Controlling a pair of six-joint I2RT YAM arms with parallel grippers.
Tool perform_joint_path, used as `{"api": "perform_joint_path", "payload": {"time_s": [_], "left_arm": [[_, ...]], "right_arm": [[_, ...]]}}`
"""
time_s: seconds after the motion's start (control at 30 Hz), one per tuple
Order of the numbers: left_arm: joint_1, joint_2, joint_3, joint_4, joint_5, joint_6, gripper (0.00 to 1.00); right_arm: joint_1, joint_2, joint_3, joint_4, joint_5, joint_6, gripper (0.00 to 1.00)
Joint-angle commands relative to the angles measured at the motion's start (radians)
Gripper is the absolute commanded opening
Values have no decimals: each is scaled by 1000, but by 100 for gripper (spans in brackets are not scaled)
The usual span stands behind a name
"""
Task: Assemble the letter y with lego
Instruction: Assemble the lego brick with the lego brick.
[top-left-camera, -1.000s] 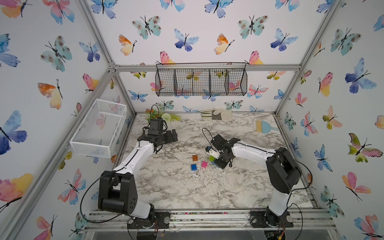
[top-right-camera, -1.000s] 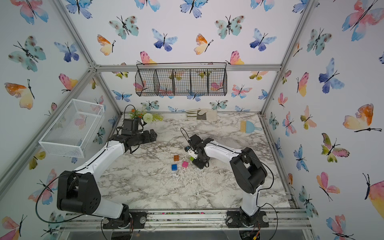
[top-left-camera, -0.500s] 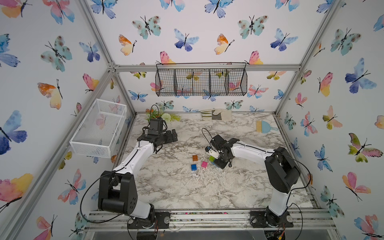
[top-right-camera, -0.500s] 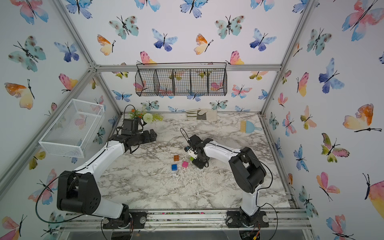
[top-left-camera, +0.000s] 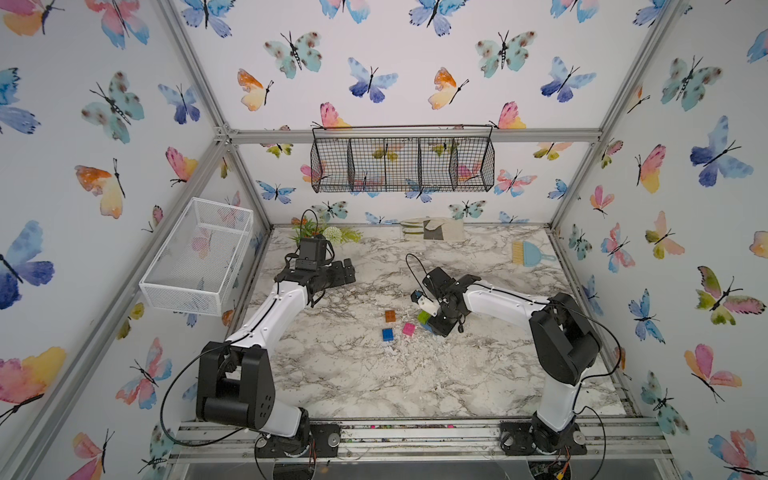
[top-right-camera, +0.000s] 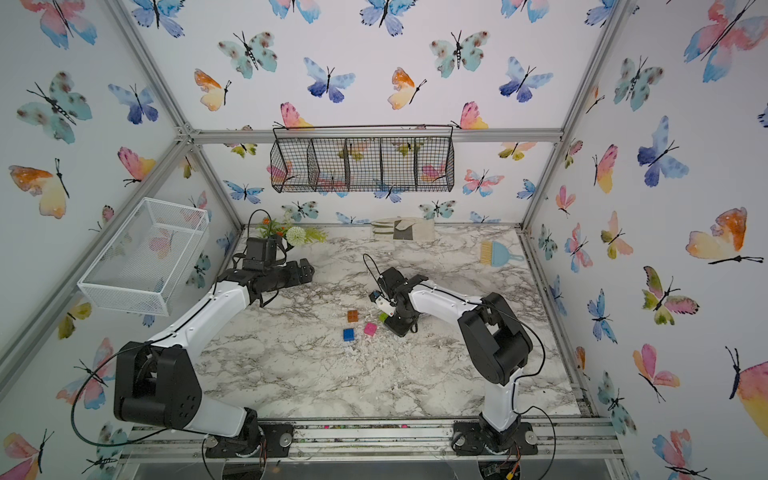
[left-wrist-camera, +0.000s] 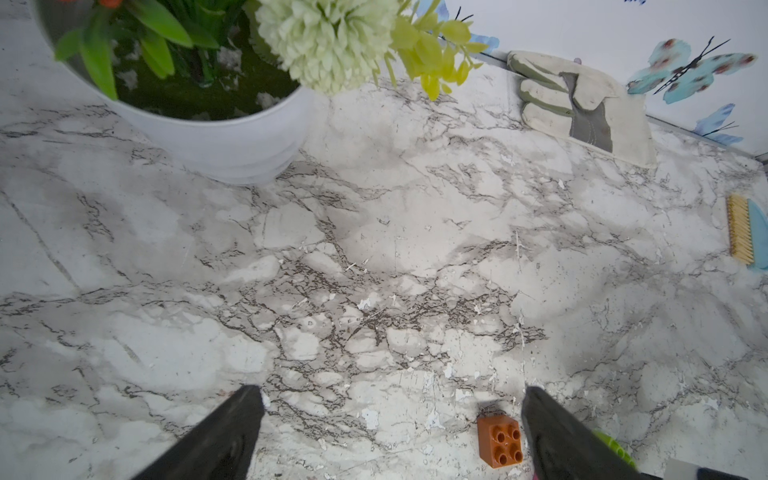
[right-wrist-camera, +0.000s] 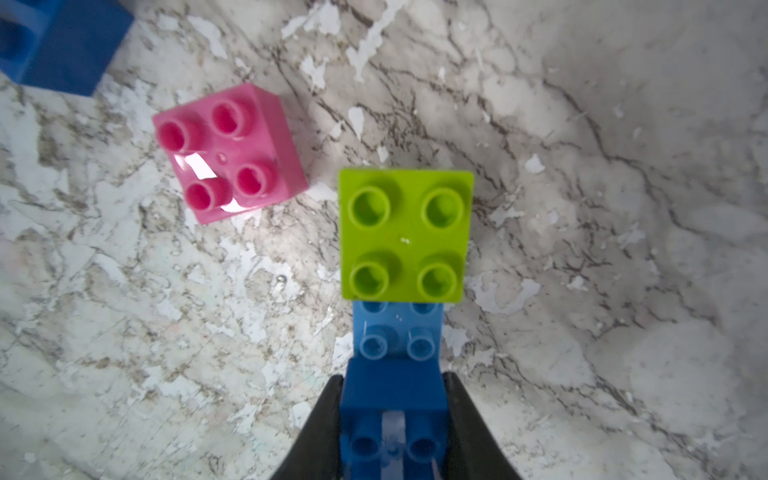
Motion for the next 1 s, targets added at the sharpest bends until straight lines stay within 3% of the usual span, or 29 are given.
{"api": "perform_joint_path", "payload": {"time_s": [0.0,0.43,0.57,0.97], "left_arm": [[4,7,28,-20,2,-1,98],[5,11,26,-16,12,-3,98],[5,15,26,-16,16,-2,98],[5,14,25,-15,20,0,98]], "right_arm": [[13,91,-55,-29,-104,-4,4],[12,77,-74,-50,-123,-16,4],[13,52,-93,-40,-65,-26,3],[13,45,-121,-38,-56,-3,2]]}}
